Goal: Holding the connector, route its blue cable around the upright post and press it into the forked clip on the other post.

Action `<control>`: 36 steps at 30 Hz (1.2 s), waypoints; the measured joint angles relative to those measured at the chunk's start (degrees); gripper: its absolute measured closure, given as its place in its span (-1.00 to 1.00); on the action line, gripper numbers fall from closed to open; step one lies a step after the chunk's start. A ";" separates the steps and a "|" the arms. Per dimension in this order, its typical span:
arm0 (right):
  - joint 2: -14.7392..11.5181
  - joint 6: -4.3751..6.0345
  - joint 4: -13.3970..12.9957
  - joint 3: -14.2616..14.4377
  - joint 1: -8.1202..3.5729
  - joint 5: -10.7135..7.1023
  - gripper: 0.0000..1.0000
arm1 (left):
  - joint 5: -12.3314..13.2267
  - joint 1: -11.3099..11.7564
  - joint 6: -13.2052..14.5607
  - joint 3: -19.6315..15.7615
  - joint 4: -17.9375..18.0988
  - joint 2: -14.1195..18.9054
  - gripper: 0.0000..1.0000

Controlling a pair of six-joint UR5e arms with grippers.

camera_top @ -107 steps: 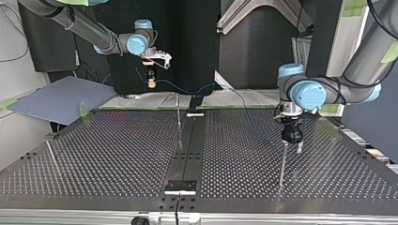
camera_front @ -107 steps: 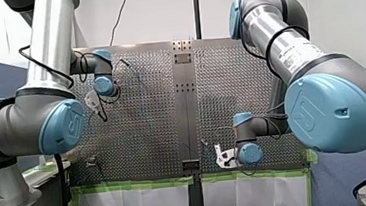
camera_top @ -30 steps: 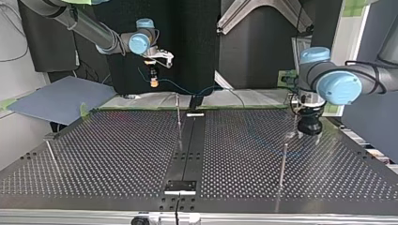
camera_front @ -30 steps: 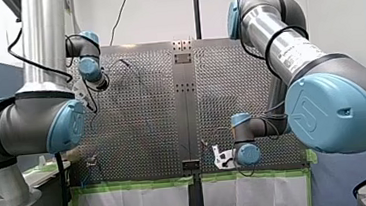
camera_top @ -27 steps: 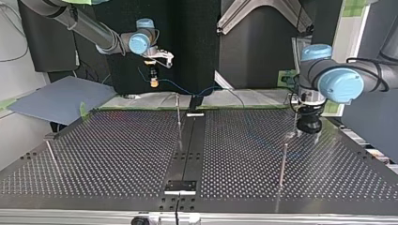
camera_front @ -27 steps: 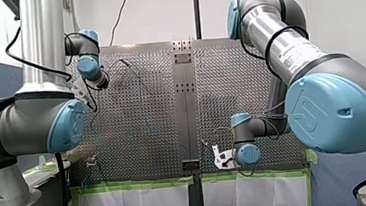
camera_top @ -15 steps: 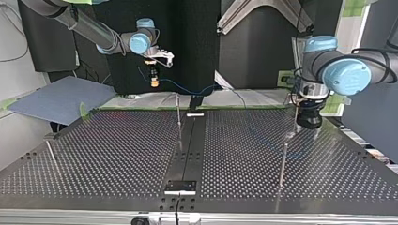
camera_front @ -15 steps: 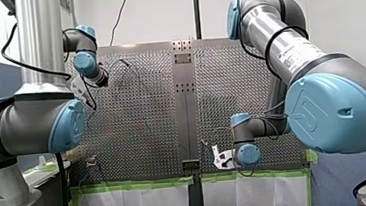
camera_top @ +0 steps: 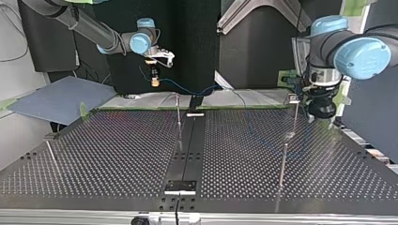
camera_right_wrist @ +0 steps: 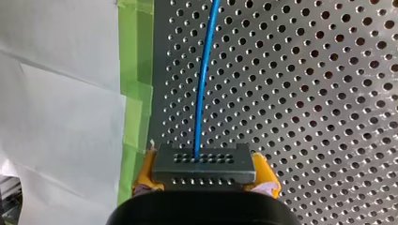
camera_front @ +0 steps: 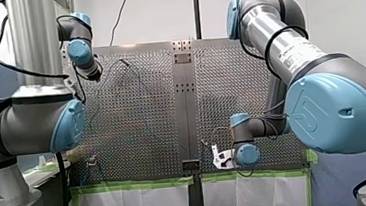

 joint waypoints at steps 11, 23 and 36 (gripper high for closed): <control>0.00 0.88 1.29 -0.03 -0.18 0.16 1.00 | 3.74 0.01 5.38 0.54 1.71 5.34 -1.00; 0.00 1.00 1.20 -0.10 -0.17 0.23 1.00 | 9.29 -0.95 8.29 4.69 -0.10 6.01 -1.00; 0.02 1.03 1.07 -0.11 -0.04 0.15 1.00 | 12.47 -2.50 9.27 7.07 -6.10 5.65 -1.00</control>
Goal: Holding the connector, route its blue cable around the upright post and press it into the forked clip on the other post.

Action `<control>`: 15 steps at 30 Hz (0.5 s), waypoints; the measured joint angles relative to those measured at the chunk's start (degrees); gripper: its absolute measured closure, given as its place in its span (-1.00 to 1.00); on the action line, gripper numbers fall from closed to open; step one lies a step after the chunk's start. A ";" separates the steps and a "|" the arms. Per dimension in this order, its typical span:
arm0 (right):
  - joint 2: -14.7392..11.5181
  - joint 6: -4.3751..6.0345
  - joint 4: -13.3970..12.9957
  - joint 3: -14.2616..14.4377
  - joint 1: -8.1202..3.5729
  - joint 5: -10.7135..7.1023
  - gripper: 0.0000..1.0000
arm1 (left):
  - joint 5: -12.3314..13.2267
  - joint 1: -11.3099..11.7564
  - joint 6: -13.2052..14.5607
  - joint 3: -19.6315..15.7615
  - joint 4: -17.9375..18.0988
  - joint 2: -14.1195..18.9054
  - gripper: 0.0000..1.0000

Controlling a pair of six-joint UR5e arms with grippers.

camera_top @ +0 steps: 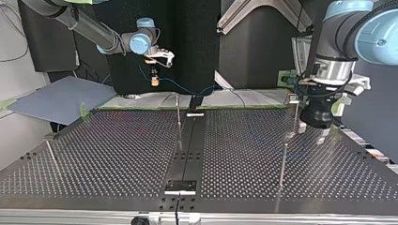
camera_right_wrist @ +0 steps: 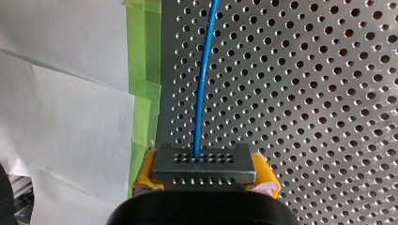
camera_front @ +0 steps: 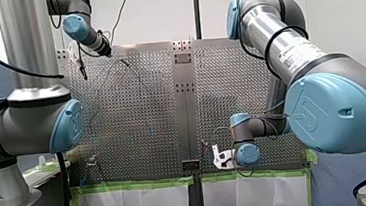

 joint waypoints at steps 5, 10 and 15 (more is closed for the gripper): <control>0.00 0.05 -0.04 0.00 0.05 -0.09 1.00 | -0.72 -0.36 0.17 1.14 -2.20 -0.07 -1.00; -0.01 0.06 -0.01 0.00 0.05 -0.13 1.00 | -0.90 -0.64 0.22 1.79 -3.18 -0.11 -1.00; -0.01 0.07 -0.06 -0.01 0.06 -0.13 1.00 | -0.94 -0.80 0.21 1.92 -3.42 -0.15 -1.00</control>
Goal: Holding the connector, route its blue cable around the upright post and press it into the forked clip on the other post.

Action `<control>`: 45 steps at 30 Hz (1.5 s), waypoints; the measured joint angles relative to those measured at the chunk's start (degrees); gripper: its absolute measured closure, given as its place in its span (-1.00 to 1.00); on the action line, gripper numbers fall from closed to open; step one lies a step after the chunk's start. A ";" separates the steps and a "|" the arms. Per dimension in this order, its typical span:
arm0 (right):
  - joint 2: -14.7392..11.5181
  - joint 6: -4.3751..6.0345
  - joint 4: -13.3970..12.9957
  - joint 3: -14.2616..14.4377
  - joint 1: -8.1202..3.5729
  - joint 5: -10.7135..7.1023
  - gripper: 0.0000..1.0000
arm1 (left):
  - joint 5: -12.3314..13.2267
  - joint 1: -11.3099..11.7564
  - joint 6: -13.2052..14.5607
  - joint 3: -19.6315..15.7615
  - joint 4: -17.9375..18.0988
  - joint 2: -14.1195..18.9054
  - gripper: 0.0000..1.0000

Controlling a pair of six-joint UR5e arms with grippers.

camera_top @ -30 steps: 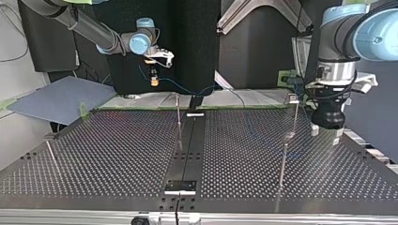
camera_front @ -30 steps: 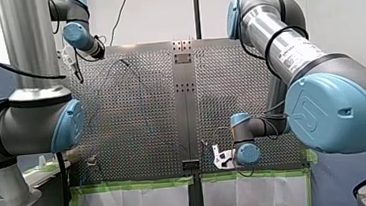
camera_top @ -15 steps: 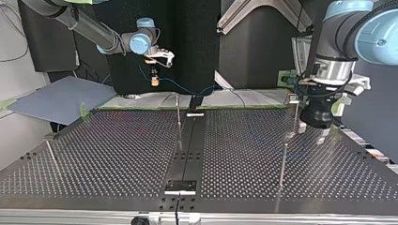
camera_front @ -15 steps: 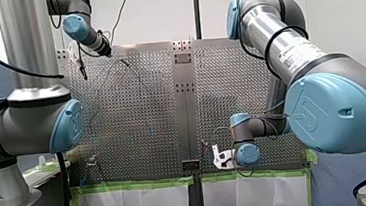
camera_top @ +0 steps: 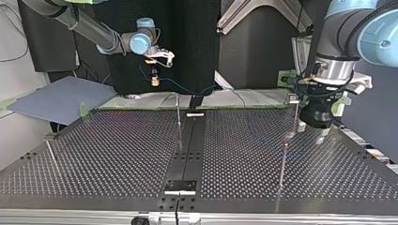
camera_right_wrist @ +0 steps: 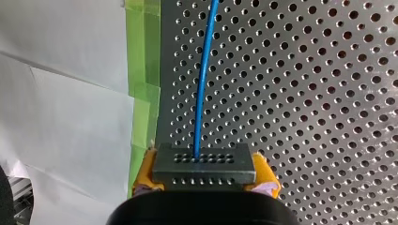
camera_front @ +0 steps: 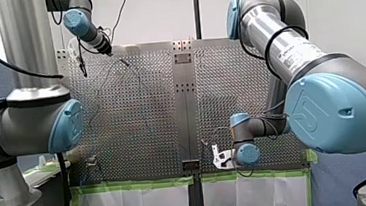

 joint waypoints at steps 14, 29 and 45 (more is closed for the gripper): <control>0.02 0.00 0.14 0.01 0.02 -0.03 1.00 | -2.46 -0.81 0.13 -0.01 -1.30 -0.53 -1.00; 0.01 -0.06 0.16 0.01 0.05 -0.03 1.00 | -6.12 -1.39 1.25 -0.06 -2.74 -0.87 -1.00; 0.00 -0.09 0.25 0.01 0.04 -0.07 1.00 | -6.63 -1.60 1.64 -0.11 -2.53 -1.48 -1.00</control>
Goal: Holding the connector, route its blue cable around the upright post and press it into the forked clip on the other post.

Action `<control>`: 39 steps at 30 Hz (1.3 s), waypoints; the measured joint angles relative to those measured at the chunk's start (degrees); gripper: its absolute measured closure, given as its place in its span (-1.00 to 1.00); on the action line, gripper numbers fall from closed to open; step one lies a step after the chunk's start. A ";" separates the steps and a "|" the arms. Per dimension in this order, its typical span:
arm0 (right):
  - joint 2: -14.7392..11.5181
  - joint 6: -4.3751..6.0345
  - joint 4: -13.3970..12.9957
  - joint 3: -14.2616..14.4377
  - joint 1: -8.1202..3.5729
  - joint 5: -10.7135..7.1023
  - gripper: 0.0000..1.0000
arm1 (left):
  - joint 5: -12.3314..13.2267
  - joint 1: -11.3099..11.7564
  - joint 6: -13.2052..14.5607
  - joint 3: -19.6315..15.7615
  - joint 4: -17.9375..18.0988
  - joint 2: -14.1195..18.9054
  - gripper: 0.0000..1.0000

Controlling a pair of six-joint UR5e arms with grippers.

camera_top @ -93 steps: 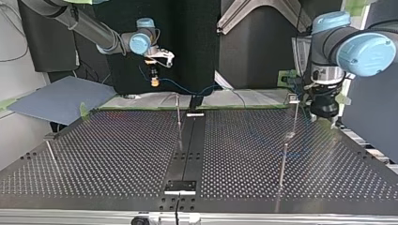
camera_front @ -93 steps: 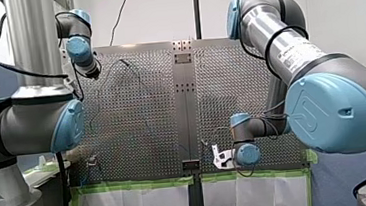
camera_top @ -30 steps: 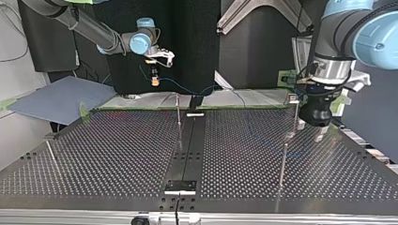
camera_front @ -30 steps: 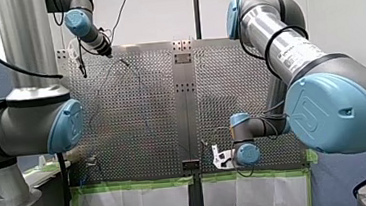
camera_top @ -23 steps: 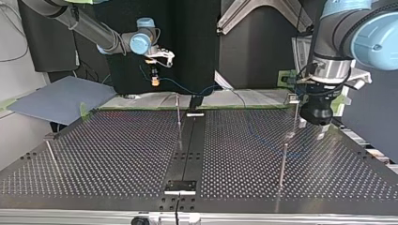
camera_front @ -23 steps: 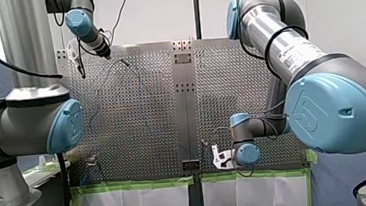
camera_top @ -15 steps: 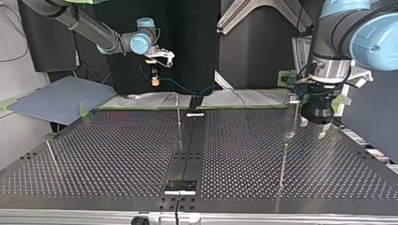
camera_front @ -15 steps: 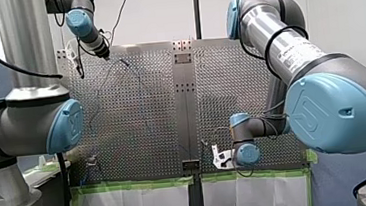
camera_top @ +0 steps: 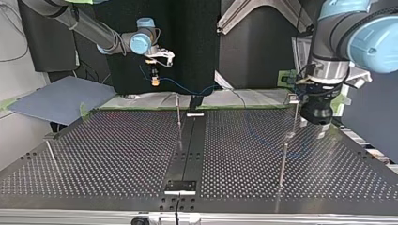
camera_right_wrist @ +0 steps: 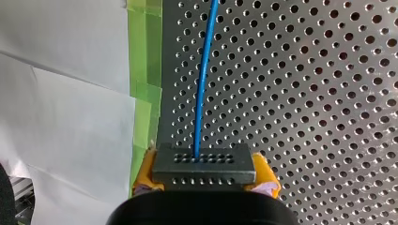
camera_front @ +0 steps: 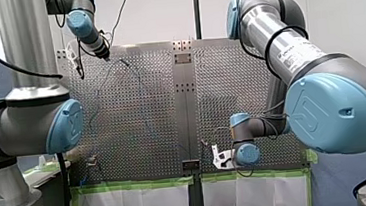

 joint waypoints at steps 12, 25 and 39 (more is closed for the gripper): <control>0.02 -0.05 0.03 0.00 0.00 0.00 1.00 | 0.40 0.51 -0.17 -0.04 3.23 -2.66 -1.00; 0.00 -0.34 0.43 -0.01 0.02 0.05 1.00 | 7.03 0.80 -6.95 -0.11 10.37 -6.39 -1.00; 0.01 -0.43 0.44 0.00 0.01 0.05 1.00 | 7.96 2.32 -13.95 -2.66 17.52 -9.10 -1.00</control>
